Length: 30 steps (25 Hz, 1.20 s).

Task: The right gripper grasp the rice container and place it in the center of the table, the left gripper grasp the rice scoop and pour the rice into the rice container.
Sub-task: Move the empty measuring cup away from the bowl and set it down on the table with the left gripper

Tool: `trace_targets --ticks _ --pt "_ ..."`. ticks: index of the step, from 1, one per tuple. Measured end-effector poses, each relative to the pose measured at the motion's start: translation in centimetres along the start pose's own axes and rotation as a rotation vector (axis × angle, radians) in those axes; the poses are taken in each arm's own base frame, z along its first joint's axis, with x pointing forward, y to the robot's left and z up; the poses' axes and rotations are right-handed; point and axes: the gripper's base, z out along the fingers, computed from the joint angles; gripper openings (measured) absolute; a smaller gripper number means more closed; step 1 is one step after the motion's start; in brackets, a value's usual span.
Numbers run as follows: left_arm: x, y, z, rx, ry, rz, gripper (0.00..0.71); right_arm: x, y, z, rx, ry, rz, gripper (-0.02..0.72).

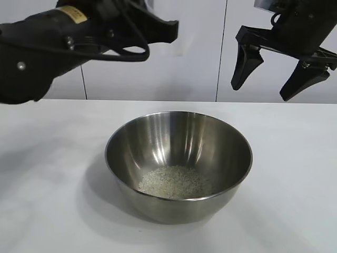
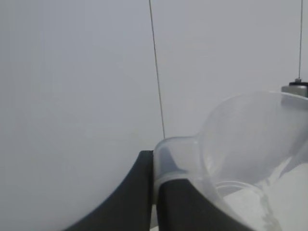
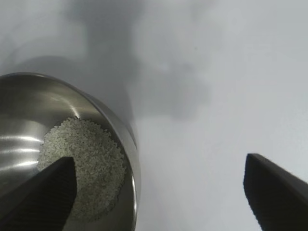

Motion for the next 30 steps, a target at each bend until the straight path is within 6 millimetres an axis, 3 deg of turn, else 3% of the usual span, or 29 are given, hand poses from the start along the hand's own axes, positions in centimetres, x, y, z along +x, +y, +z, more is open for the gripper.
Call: trace_targets --ticks 5,9,13,23,30 --pt "1.8 4.7 -2.2 -0.107 0.037 -0.057 0.005 0.0 0.0 0.0 0.001 -0.005 0.0 0.652" --pt "3.7 7.1 -3.9 -0.168 0.146 -0.063 0.005 -0.2 0.0 0.0 0.002 -0.019 0.0 0.652" --pt "5.0 8.3 -4.8 -0.178 0.241 -0.045 0.005 -0.2 0.0 0.0 0.003 -0.026 0.0 0.652" --pt "7.6 11.0 -5.2 -0.151 0.286 0.033 0.005 -0.5 0.0 0.0 0.003 -0.05 0.003 0.652" --pt "10.9 10.6 -6.0 -0.129 0.357 0.037 0.005 -0.5 0.0 0.0 0.0 -0.051 0.005 0.652"
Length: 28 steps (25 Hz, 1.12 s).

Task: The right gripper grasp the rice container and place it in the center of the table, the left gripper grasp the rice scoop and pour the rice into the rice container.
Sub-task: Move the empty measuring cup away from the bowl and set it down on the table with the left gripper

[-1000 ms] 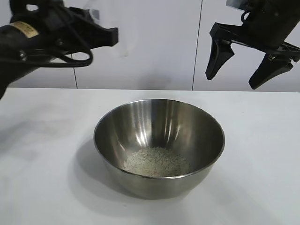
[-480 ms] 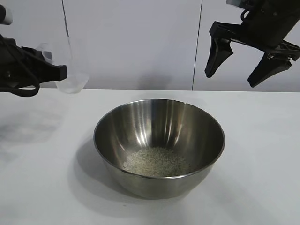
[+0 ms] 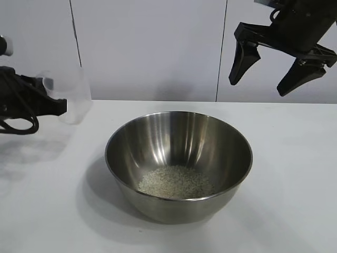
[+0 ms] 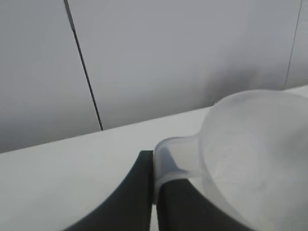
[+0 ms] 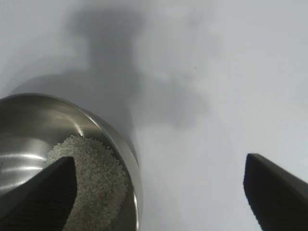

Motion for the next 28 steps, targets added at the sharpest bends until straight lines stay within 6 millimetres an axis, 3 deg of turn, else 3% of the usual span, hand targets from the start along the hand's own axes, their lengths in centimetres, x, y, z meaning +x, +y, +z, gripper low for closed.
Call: trace_targets --ticks 5,18,22,25,28 --pt "2.6 -0.4 0.2 0.014 0.087 0.001 0.005 0.0 0.0 0.0 -0.001 0.0 0.001 0.652" --pt "5.3 -0.8 0.3 0.022 0.169 0.027 0.005 0.0 0.1 0.0 -0.014 -0.002 0.013 0.652" --pt "5.3 -0.8 0.3 0.019 0.165 0.026 0.006 0.0 0.1 0.0 -0.015 -0.002 0.013 0.652" --pt "5.3 -0.7 0.3 0.015 0.166 0.025 0.039 0.0 0.1 0.0 -0.015 -0.002 0.014 0.652" --pt "5.5 -0.7 0.1 0.013 0.176 0.023 0.128 0.0 0.1 0.0 -0.016 -0.002 0.015 0.652"
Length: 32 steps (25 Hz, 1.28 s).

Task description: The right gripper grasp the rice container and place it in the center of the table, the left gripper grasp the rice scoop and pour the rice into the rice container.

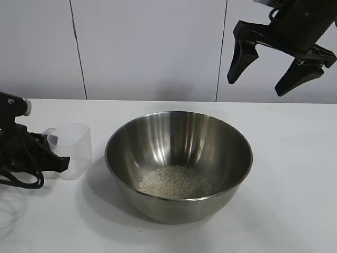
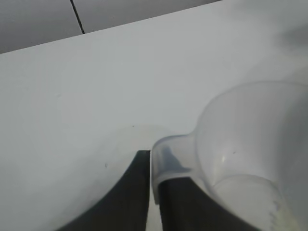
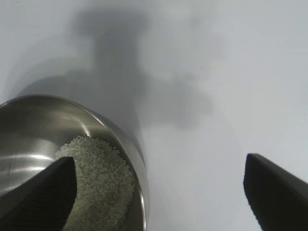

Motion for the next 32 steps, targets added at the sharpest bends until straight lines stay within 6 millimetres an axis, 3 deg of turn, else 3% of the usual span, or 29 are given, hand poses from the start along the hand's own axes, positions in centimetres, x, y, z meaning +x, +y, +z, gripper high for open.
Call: trace_targets --ticks 6,13,21,32 --pt "0.7 0.0 -0.7 -0.003 0.033 -0.003 0.36 0.0 0.0 0.0 0.0 0.0 0.0 0.652" --pt "1.3 -0.1 -1.4 0.002 0.063 -0.002 0.52 0.0 0.0 0.0 0.0 0.0 0.0 0.652" --pt "2.5 -0.3 -3.4 0.014 0.132 0.001 0.563 0.0 0.0 0.0 0.0 0.0 0.0 0.652" --pt "-1.0 0.5 -6.9 -0.007 0.013 -0.003 0.666 0.0 0.0 0.0 -0.001 0.0 0.001 0.652"
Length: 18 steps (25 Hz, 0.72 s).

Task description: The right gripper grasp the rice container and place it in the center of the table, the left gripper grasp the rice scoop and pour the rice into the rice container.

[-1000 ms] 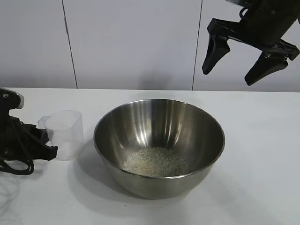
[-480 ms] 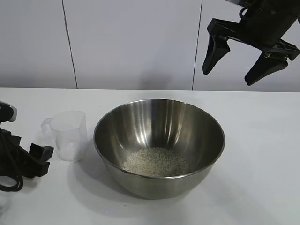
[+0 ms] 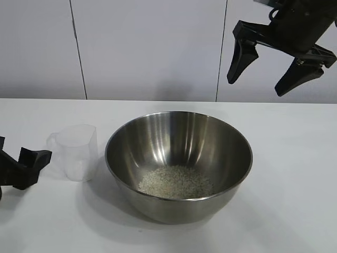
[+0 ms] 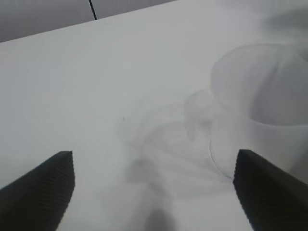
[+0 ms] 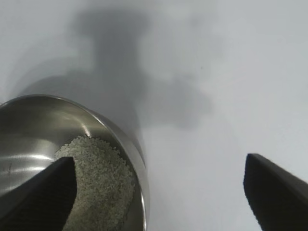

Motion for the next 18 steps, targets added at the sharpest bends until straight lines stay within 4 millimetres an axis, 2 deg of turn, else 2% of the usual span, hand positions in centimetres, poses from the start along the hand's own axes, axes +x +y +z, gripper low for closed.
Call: trace_targets --ticks 5,9,15,18 --pt "-2.2 0.4 -1.2 -0.014 -0.091 -0.044 0.678 0.0 0.0 0.0 -0.002 0.0 0.002 0.652" --pt "-3.5 0.7 -1.8 -0.005 -0.068 -0.116 0.678 0.0 0.0 0.0 -0.002 0.0 0.002 0.652" --pt "-6.1 0.6 -1.7 0.065 0.069 -0.096 0.679 0.0 0.0 0.0 -0.002 0.0 0.002 0.652" --pt "-8.3 1.0 -1.2 0.07 0.181 -0.133 0.679 0.0 0.0 0.0 -0.002 0.0 0.002 0.652"
